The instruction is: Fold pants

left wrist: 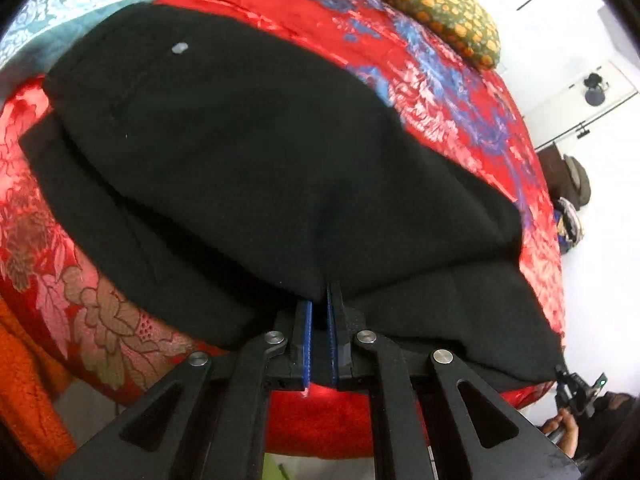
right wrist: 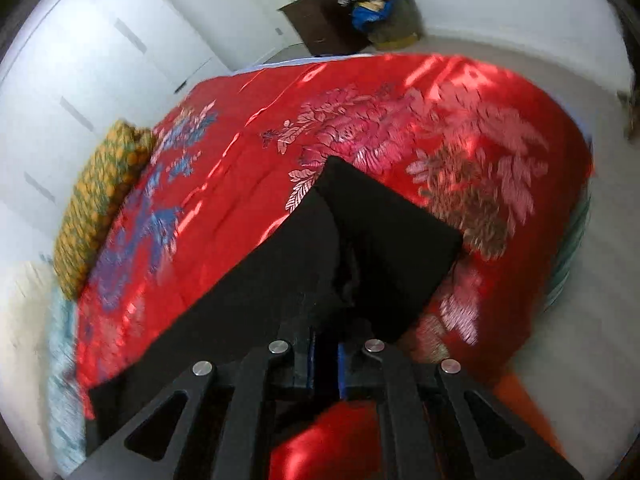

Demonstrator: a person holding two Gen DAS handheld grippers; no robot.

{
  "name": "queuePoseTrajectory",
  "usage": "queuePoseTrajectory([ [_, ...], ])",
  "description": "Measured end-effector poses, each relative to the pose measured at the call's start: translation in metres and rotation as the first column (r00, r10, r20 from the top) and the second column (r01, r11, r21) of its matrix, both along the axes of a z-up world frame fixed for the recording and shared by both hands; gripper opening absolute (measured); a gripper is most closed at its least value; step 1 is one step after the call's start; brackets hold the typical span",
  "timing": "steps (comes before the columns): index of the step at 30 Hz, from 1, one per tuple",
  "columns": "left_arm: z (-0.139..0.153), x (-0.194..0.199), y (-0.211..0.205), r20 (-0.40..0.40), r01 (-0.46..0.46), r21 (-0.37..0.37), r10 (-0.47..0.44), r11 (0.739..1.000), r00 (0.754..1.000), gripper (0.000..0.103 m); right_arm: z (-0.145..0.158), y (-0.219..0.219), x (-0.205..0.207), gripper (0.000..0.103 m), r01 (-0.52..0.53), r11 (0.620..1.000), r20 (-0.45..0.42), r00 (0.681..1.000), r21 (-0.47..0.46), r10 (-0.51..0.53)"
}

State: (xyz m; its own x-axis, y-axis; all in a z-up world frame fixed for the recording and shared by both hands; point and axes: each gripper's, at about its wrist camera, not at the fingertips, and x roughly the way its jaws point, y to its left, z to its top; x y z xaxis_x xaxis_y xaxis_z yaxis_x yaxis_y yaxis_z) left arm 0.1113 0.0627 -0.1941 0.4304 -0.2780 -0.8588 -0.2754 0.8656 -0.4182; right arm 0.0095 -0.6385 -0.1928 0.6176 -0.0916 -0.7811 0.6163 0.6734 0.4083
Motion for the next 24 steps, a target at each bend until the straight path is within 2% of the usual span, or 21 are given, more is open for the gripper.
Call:
queuePoseTrajectory([
  [3,0.011,-0.002,0.008,0.035,-0.026,-0.031,0.027,0.999,0.999,0.005,0.004,-0.004,-0.001,0.008,-0.012,1.000,-0.007,1.000,-0.010,0.012],
  [6,0.019,-0.007,0.008,0.056,-0.017,-0.034,0.018,0.999,0.998,0.005,0.014,-0.008,0.001,0.008,-0.050,0.995,-0.004,0.999,-0.085,0.050],
  [8,0.011,-0.011,0.007,0.037,-0.003,-0.014,0.003,1.000,0.999,0.005,0.011,-0.009,0.006,0.008,-0.079,0.992,-0.044,0.996,-0.096,0.075],
  [9,0.006,-0.012,0.004,0.014,0.003,-0.006,-0.003,1.000,1.000,0.005,0.003,-0.014,0.008,0.008,-0.081,0.994,-0.087,0.993,-0.076,0.075],
  [11,-0.003,-0.014,0.003,-0.024,0.013,-0.004,-0.013,1.000,1.000,0.005,-0.004,-0.022,0.007,0.008,-0.063,0.997,-0.109,0.992,-0.053,0.057],
  [17,-0.001,-0.016,-0.016,-0.034,0.085,0.009,-0.085,0.996,0.996,0.005,0.024,-0.022,0.013,0.008,-0.118,0.968,-0.083,0.991,-0.223,0.102],
  [21,-0.018,-0.019,-0.018,-0.110,0.084,0.015,-0.082,0.996,0.991,0.005,-0.001,-0.036,0.014,0.008,-0.123,0.982,-0.184,0.978,-0.144,0.095],
  [24,-0.023,-0.022,-0.015,-0.133,0.075,0.015,-0.073,0.997,0.988,0.005,-0.003,-0.038,0.015,0.008,-0.120,0.983,-0.192,0.977,-0.140,0.091],
])
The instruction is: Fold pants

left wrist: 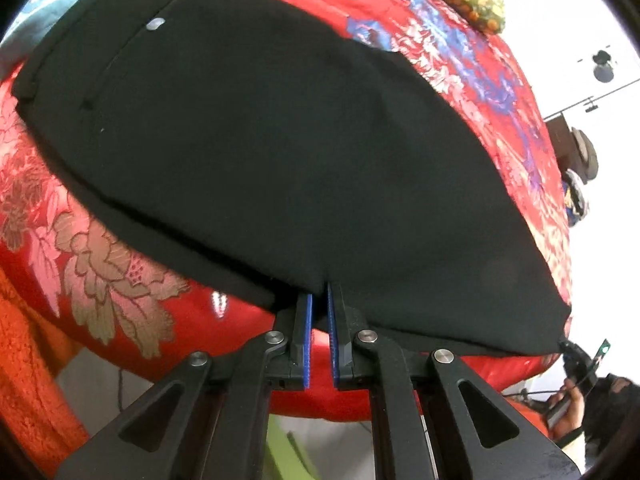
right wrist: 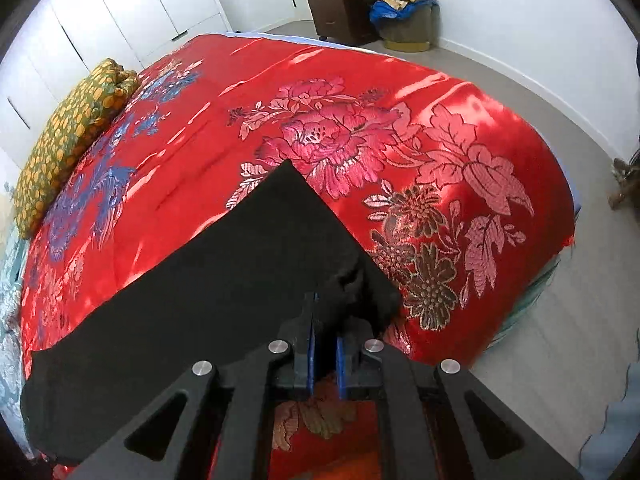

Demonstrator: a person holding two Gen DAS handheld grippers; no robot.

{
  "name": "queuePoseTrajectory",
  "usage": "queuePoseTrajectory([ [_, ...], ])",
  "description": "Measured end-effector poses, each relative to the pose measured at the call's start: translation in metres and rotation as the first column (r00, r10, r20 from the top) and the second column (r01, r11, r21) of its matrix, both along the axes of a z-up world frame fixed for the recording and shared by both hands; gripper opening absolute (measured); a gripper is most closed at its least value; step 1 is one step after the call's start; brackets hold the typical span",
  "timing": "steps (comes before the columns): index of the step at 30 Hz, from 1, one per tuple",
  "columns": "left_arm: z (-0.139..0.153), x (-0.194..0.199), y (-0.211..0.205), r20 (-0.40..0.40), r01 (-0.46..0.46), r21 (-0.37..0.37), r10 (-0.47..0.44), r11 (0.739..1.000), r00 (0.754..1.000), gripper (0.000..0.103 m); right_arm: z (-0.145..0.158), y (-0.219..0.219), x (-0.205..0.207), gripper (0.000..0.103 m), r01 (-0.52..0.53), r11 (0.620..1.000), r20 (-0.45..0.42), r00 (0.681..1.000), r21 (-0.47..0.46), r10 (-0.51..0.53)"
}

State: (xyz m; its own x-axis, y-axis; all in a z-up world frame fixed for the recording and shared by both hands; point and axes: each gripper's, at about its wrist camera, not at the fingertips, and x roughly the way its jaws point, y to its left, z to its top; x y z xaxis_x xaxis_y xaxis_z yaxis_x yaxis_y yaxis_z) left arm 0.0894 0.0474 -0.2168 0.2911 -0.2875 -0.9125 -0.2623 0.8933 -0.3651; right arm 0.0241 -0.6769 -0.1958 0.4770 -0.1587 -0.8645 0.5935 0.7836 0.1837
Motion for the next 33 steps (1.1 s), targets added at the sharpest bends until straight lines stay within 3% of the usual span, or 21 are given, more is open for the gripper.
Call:
queuePoseTrajectory([
  [19,0.002,-0.014,0.012,-0.010,-0.011,0.021,0.011,1.000,1.000,0.003,0.006,0.006,0.009,0.010,0.021,0.999,-0.023,0.999,-0.030,-0.021],
  [20,0.004,-0.014,0.011,-0.009,-0.006,0.024,0.006,1.000,1.000,0.004,0.007,0.006,0.009,0.013,0.026,0.999,-0.022,0.999,-0.026,-0.027],
  [21,0.007,-0.016,0.011,-0.009,0.000,0.032,0.001,0.999,1.000,0.008,0.008,0.005,0.008,0.027,0.033,0.999,-0.019,0.999,-0.016,-0.033],
  [22,0.010,-0.018,0.011,-0.006,0.000,0.039,0.001,0.999,1.000,0.016,0.008,0.005,0.008,0.048,0.033,0.999,-0.011,0.999,-0.002,-0.033],
  [23,0.014,-0.021,0.012,-0.001,-0.001,0.039,0.001,0.999,1.000,0.023,0.010,0.005,0.006,0.055,0.028,0.999,0.007,1.000,0.016,-0.028],
  [24,0.016,-0.023,0.012,0.006,0.000,0.035,0.000,0.999,1.000,0.036,0.012,0.007,0.005,0.060,0.023,0.999,0.021,1.000,0.022,-0.024],
  [26,0.023,-0.029,0.014,0.019,-0.004,0.040,0.003,0.999,1.000,0.046,0.018,0.011,0.002,0.064,0.025,1.000,0.019,1.000,0.006,-0.025],
  [28,0.031,-0.034,0.016,0.035,-0.006,0.030,0.004,1.000,0.999,0.047,0.023,0.014,-0.003,0.073,0.031,1.000,0.024,0.999,0.007,-0.031],
  [33,0.061,-0.044,0.017,0.125,0.003,0.064,-0.011,0.998,0.992,0.048,0.036,0.013,-0.025,0.073,0.085,0.996,0.060,0.994,0.024,-0.087],
])
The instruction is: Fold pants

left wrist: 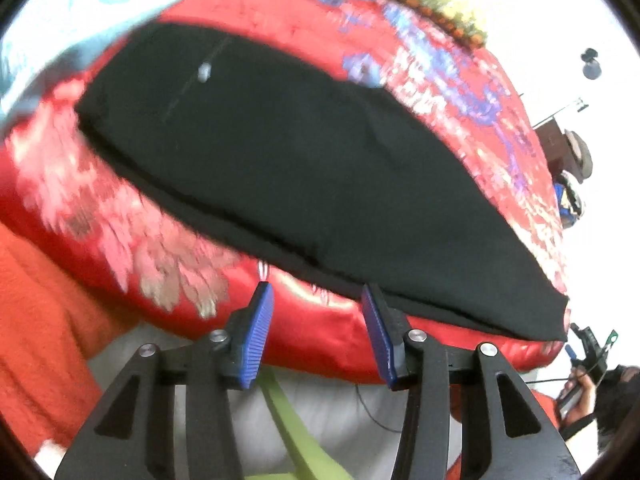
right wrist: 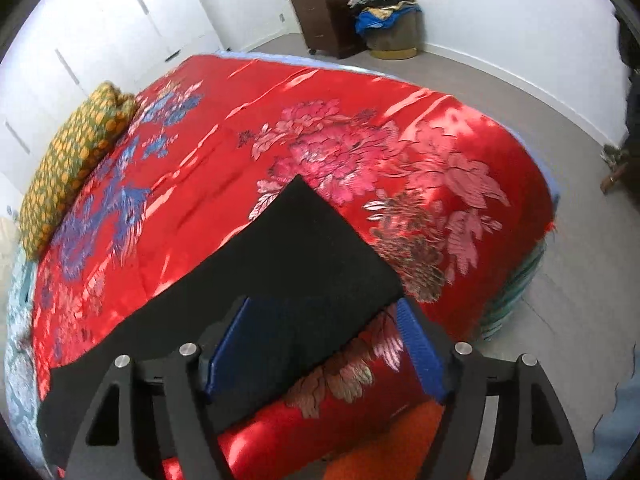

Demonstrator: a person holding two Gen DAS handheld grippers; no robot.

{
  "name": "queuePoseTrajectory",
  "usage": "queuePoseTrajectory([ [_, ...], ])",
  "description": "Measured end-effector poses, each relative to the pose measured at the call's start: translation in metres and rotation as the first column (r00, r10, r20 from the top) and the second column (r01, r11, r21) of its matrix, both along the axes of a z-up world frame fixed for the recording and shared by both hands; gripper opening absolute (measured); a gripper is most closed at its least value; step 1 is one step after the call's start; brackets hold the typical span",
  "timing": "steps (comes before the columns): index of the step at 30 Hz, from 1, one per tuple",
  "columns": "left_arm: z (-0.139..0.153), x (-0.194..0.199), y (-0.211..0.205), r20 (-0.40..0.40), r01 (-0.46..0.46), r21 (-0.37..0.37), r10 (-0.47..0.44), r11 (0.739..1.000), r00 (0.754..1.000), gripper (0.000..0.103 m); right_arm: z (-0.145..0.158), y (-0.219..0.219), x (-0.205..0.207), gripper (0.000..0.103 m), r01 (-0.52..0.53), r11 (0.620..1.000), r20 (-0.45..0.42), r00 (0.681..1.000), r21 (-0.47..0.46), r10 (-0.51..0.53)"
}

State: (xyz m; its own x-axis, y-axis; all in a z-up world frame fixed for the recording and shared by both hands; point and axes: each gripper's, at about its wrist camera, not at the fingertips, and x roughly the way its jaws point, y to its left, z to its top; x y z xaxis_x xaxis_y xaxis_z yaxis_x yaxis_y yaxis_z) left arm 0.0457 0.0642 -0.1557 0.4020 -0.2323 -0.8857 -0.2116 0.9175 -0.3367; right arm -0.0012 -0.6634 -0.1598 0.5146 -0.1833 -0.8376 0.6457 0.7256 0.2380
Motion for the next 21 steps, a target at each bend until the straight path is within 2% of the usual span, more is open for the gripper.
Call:
queuePoseTrajectory([
  [2,0.018,0.009,0.001,0.084,0.006,0.043,-0.010,0.999,0.996,0.058,0.010,0.002,-0.012,0.073,0.048,0.998,0.017,0.999,-0.039,-0.047],
  [4,0.034,0.028,0.004,0.191,-0.005,0.106,-0.015,0.994,0.981,0.080,0.027,0.013,-0.020,0.073,0.076,0.990,0.040,0.997,-0.117,-0.072],
  [5,0.035,0.038,0.006,0.216,-0.002,0.117,-0.024,0.993,0.976,0.084,0.035,0.020,-0.020,0.073,0.070,0.986,0.053,0.997,-0.149,-0.063],
  [8,0.012,0.073,0.007,0.241,0.049,0.199,-0.098,0.979,0.966,0.080,0.061,0.064,-0.009,0.076,-0.028,0.972,0.099,0.994,-0.235,0.053],
  [10,-0.022,0.089,0.006,0.152,0.110,0.270,-0.155,0.957,0.976,0.061,0.068,0.097,0.003,0.080,-0.116,0.958,0.109,0.983,-0.262,0.149],
  [11,-0.045,0.093,0.006,0.054,0.156,0.287,-0.179,0.945,0.982,0.054,0.070,0.116,0.011,0.080,-0.169,0.948,0.108,0.973,-0.269,0.204],
  [12,-0.067,0.089,0.008,-0.041,0.206,0.312,-0.203,0.927,0.978,0.049,0.070,0.143,0.022,0.080,-0.251,0.929,0.100,0.953,-0.272,0.287],
  [13,-0.062,0.078,0.007,-0.008,0.221,0.343,-0.233,0.913,0.973,0.050,0.069,0.163,0.030,0.080,-0.308,0.911,0.090,0.935,-0.273,0.343],
  [14,-0.057,0.072,0.006,-0.025,0.231,0.382,-0.240,0.895,0.971,0.050,0.067,0.183,0.036,0.080,-0.366,0.891,0.081,0.913,-0.269,0.400],
  [15,-0.051,0.066,0.009,-0.062,0.230,0.371,-0.223,0.900,0.973,0.050,0.062,0.213,0.046,0.080,-0.452,0.855,0.073,0.872,-0.256,0.483],
  [17,-0.042,0.053,0.025,-0.079,0.189,0.284,-0.173,0.940,0.982,0.050,0.053,0.256,0.055,0.081,-0.556,0.796,0.059,0.810,-0.240,0.583],
  [20,-0.039,0.042,0.037,-0.092,0.145,0.256,-0.125,0.956,0.988,0.051,0.022,0.339,0.074,0.082,-0.734,0.657,0.033,0.663,-0.172,0.748],
  [21,-0.032,0.042,0.038,-0.073,0.135,0.249,-0.120,0.959,0.990,0.055,0.011,0.358,0.077,0.082,-0.760,0.630,0.026,0.635,-0.161,0.772],
])
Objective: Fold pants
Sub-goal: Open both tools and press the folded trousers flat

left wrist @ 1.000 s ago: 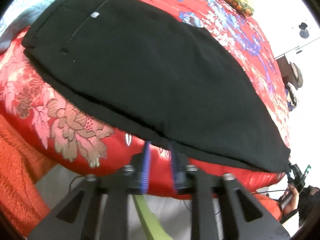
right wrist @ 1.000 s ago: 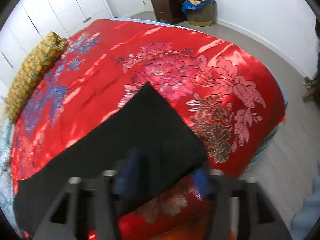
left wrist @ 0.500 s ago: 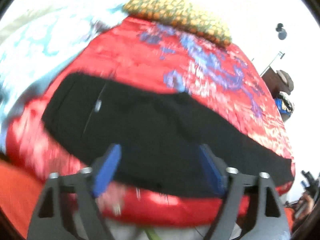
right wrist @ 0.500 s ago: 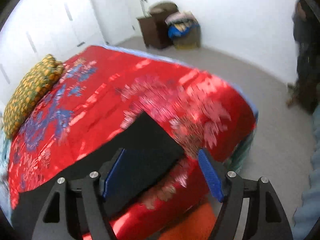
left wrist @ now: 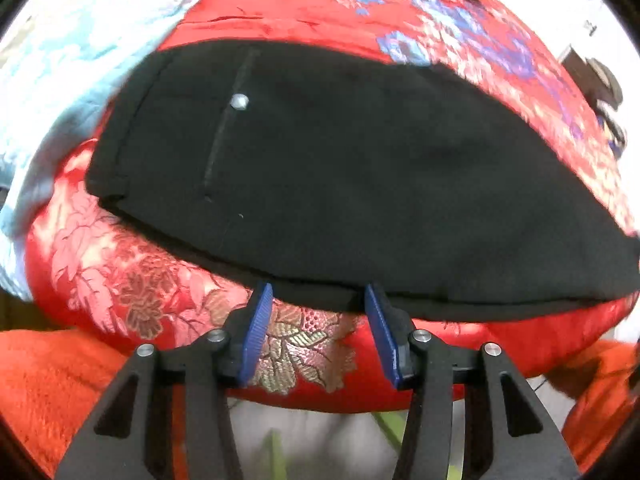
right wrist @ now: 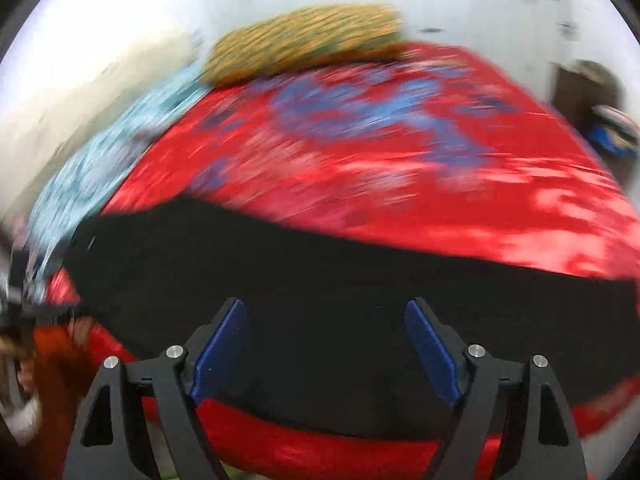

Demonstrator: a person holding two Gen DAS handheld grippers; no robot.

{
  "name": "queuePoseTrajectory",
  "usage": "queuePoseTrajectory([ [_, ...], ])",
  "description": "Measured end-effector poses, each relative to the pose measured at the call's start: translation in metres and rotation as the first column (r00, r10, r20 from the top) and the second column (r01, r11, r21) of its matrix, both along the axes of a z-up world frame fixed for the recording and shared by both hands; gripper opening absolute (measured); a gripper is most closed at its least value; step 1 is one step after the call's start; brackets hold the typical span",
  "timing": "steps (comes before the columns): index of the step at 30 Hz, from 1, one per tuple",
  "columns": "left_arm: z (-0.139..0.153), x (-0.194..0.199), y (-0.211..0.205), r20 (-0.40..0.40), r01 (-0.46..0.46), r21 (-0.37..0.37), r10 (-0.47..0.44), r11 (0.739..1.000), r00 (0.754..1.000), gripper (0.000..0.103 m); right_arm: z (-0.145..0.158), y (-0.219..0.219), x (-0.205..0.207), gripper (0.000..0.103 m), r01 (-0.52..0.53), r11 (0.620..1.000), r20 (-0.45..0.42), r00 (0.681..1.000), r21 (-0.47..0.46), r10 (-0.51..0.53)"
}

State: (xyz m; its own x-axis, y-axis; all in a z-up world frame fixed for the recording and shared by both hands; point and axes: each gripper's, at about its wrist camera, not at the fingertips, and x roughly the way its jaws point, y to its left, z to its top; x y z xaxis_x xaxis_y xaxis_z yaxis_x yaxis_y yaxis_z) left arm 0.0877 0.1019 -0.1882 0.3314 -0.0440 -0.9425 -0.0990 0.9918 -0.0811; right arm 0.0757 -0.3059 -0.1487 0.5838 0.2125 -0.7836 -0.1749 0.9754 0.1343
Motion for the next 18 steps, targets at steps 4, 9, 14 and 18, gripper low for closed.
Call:
queuePoseTrajectory([
  [4,0.034,0.013,-0.015,0.151,0.020,0.008,-0.021,1.000,0.988,0.092,-0.048,0.074,0.010,0.082,-0.151,0.988,-0.072,0.986,-0.024,0.149],
  [9,0.044,0.062,-0.040,0.256,0.095,0.029,-0.099,0.995,0.962,0.092,-0.080,0.107,-0.021,0.086,-0.235,0.969,-0.123,0.967,-0.081,0.224],
  [14,0.003,0.091,-0.038,0.189,0.075,0.111,-0.095,0.991,0.977,0.092,-0.085,0.117,-0.041,0.089,-0.321,0.932,-0.148,0.943,-0.170,0.298],
  [18,-0.039,0.080,-0.034,0.108,0.122,0.140,-0.138,0.983,0.985,0.091,-0.065,0.107,-0.042,0.088,-0.290,0.953,-0.127,0.952,-0.089,0.278],
])
